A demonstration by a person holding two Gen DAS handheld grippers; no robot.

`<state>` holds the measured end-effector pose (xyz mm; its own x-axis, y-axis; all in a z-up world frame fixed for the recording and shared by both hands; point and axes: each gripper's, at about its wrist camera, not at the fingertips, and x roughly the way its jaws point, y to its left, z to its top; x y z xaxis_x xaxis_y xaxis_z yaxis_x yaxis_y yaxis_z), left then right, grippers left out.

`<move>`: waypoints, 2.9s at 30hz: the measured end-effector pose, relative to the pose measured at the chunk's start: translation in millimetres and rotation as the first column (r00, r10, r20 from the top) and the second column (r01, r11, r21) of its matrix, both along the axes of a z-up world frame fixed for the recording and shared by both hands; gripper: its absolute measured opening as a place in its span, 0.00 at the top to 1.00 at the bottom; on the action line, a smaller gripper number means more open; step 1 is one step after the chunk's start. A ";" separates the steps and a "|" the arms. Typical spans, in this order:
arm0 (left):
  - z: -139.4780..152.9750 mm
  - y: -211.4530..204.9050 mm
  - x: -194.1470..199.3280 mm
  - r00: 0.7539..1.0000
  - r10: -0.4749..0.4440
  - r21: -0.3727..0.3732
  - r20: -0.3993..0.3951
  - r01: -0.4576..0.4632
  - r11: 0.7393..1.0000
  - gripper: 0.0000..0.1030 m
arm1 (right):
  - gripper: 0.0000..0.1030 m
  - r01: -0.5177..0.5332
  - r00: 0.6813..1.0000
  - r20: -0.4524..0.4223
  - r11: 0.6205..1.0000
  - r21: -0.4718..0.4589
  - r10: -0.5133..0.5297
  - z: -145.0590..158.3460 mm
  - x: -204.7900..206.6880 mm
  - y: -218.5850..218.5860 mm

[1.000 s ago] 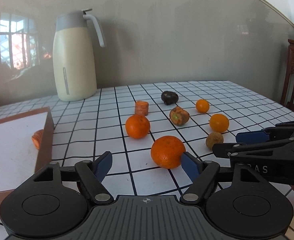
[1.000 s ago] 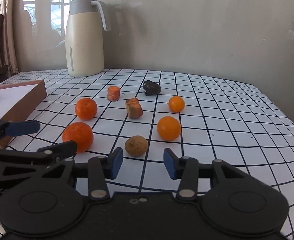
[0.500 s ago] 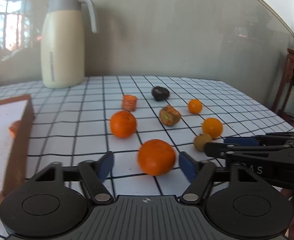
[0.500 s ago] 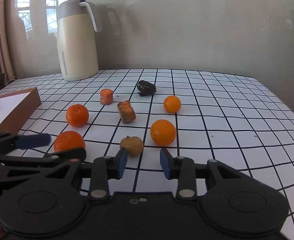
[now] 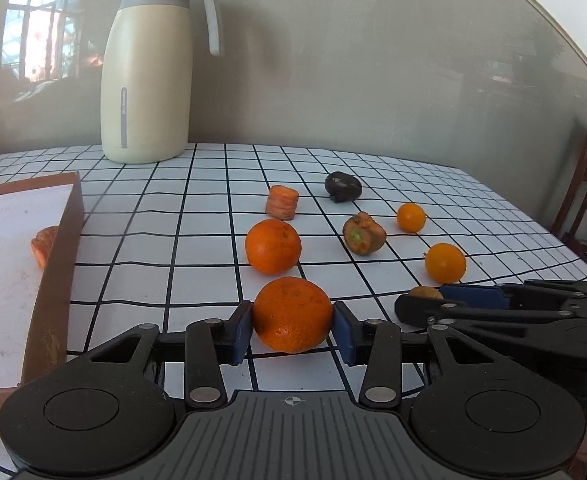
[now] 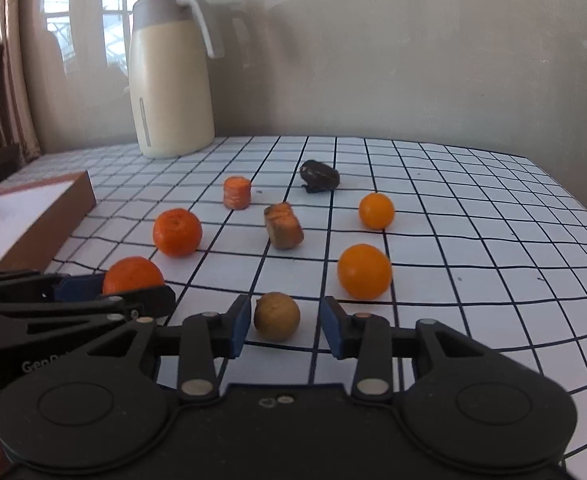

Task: Organize fruits
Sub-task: 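Grasp an orange with the left gripper while the right grasps a brown fruit, then carry the orange and brown fruit with both grippers over the tray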

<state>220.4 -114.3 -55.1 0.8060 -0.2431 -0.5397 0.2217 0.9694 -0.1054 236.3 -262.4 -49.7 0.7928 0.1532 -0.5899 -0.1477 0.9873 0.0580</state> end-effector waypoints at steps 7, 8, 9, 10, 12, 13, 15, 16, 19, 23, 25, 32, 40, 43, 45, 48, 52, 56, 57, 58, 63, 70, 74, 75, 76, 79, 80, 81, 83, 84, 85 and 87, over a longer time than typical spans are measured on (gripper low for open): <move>1.2 -2.6 -0.1 1.000 0.001 0.022 0.007 -0.001 1.000 0.59 | 0.84 0.014 1.000 0.005 1.000 -0.018 -0.014 1.3 -2.9 -3.6; 1.2 -2.3 -0.5 1.000 0.000 0.024 0.008 0.000 1.000 0.59 | 0.84 0.017 1.000 0.009 1.000 -0.016 -0.017 2.4 -3.4 -4.4; 1.7 -2.0 -1.2 1.000 -0.001 0.028 0.009 0.000 1.000 0.59 | 0.84 0.020 1.000 0.016 1.000 -0.013 -0.020 3.9 -4.7 -5.2; 2.6 -0.6 -2.1 1.000 0.001 0.027 0.011 -0.001 1.000 0.60 | 0.84 0.022 0.999 0.024 1.000 -0.012 -0.022 5.4 -6.2 -5.4; 6.4 1.7 -6.2 1.000 0.003 0.027 0.028 -0.004 1.000 0.60 | 0.84 0.023 0.999 0.039 1.000 -0.014 -0.023 9.2 -9.2 -4.3; 9.1 2.7 -8.8 0.999 0.002 0.030 0.038 -0.003 1.000 0.60 | 0.84 0.021 0.999 0.050 1.000 -0.015 -0.020 11.7 -11.3 -3.5; 15.0 4.9 -14.6 0.998 0.000 0.031 0.059 -0.002 1.000 0.60 | 0.85 0.016 0.997 0.073 1.000 -0.023 -0.014 17.2 -16.4 -0.8; 17.9 6.3 -17.9 0.998 0.000 0.034 0.066 -0.002 0.999 0.60 | 0.85 0.011 0.997 0.082 1.000 -0.026 -0.009 20.3 -19.1 0.6; 26.1 11.5 -28.1 0.996 0.004 0.037 0.085 -0.007 0.999 0.60 | 0.85 0.002 0.994 0.110 1.000 -0.022 0.001 31.3 -26.0 4.7; 35.9 19.4 -42.2 0.995 0.014 0.041 0.103 -0.018 0.999 0.60 | 0.85 -0.012 0.990 0.143 1.000 -0.020 0.015 43.2 -36.0 11.7; 41.4 23.9 -49.1 0.993 0.018 0.042 0.114 -0.023 0.999 0.60 | 0.85 -0.023 0.987 0.156 1.000 -0.020 0.026 47.8 -41.2 15.8; 56.9 41.4 -71.0 0.987 0.050 0.056 0.152 -0.059 0.997 0.60 | 0.85 -0.071 0.976 0.203 0.997 -0.014 0.072 63.3 -52.1 33.3; 67.4 74.5 -86.6 0.975 0.134 0.064 0.179 -0.147 0.987 0.60 | 0.85 -0.137 0.959 0.250 0.991 0.008 0.131 76.1 -52.7 62.0; 71.1 90.7 -90.2 0.966 0.174 0.059 0.190 -0.188 0.980 0.60 | 0.85 -0.163 0.954 0.257 0.986 0.015 0.154 78.7 -51.0 74.9; 73.5 101.9 -91.8 0.960 0.199 0.056 0.196 -0.214 0.975 0.60 | 0.85 -0.181 0.949 0.267 0.983 0.022 0.169 81.5 -53.0 83.6; 75.4 117.8 -94.5 0.952 0.232 0.057 0.202 -0.248 0.967 0.60 | 0.85 -0.206 0.941 0.281 0.978 0.030 0.189 84.3 -54.5 96.7; 77.9 136.9 -98.1 0.940 0.270 0.053 0.210 -0.286 0.957 0.60 | 0.85 -0.234 0.934 0.285 0.972 0.032 0.215 85.9 -54.1 114.0; 80.8 155.8 -100.9 0.929 0.303 0.047 0.214 -0.319 0.946 0.60 | 0.85 -0.254 0.928 0.288 0.967 0.031 0.235 87.0 -53.7 128.0; 80.7 159.5 -99.9 0.926 0.311 0.045 0.215 -0.328 0.944 0.60 | 0.85 -0.259 0.927 0.288 0.965 0.030 0.239 87.1 -53.4 131.5; 80.9 163.4 -100.2 0.923 0.319 0.043 0.216 -0.335 0.941 0.60 | 0.85 -0.263 0.926 0.288 0.964 0.030 0.244 87.2 -53.1 135.0; 81.3 185.1 -105.6 0.909 0.356 0.037 0.215 -0.372 0.928 0.60 | 0.85 -0.285 0.917 0.299 0.958 0.029 0.264 87.5 -53.7 151.4; 80.0 218.0 -111.8 0.888 0.409 0.030 0.210 -0.424 0.905 0.60 | 0.85 -0.316 0.907 0.296 0.949 0.013 0.298 84.9 -51.5 177.6; 78.2 234.2 -113.8 0.878 0.434 0.025 0.204 -0.448 0.894 0.60 | 0.85 -0.334 0.902 0.294 0.943 0.011 0.316 84.0 -50.5 191.9; 77.4 237.7 -113.9 0.875 0.439 0.024 0.202 -0.453 0.891 0.60 | 0.84 -0.339 0.900 0.294 0.941 0.010 0.322 83.7 -50.8 194.7; 76.9 241.2 -114.0 0.872 0.445 0.023 0.202 -0.459 0.888 0.60 | 0.85 -0.344 0.898 0.295 0.939 0.009 0.326 83.5 -51.1 198.0; 74.8 251.3 -113.9 0.867 0.458 0.024 0.199 -0.471 0.882 0.60 | 0.84 -0.354 0.894 0.297 0.935 0.004 0.337 83.2 -50.8 207.9; 74.3 254.5 -113.4 0.865 0.462 0.023 0.197 -0.475 0.880 0.60 | 0.85 -0.356 0.893 0.298 0.934 0.004 0.339 83.3 -50.4 210.3; 73.8 256.8 -112.8 0.863 0.465 0.024 0.196 -0.478 0.878 0.60 | 0.85 -0.358 0.892 0.298 0.934 0.002 0.341 83.0 -50.0 213.1; 73.1 259.7 -111.7 0.860 0.469 0.036 0.201 -0.485 0.874 0.60 | 0.84 -0.360 0.891 0.298 0.933 0.002 0.343 83.0 -48.3 216.3; 73.0 261.0 -111.3 0.857 0.473 0.041 0.205 -0.490 0.871 0.60 | 0.84 -0.360 0.891 0.298 0.933 0.002 0.343 82.9 -47.3 217.5; 72.9 262.4 -110.6 0.854 0.478 0.044 0.207 -0.496 0.867 0.60 | 0.85 -0.360 0.891 0.297 0.933 0.002 0.343 82.4 -46.5 218.9; 72.9 266.6 -109.1 0.847 0.488 0.046 0.210 -0.507 0.861 0.60 | 0.85 -0.360 0.892 0.293 0.933 0.000 0.344 81.2 -44.5 221.6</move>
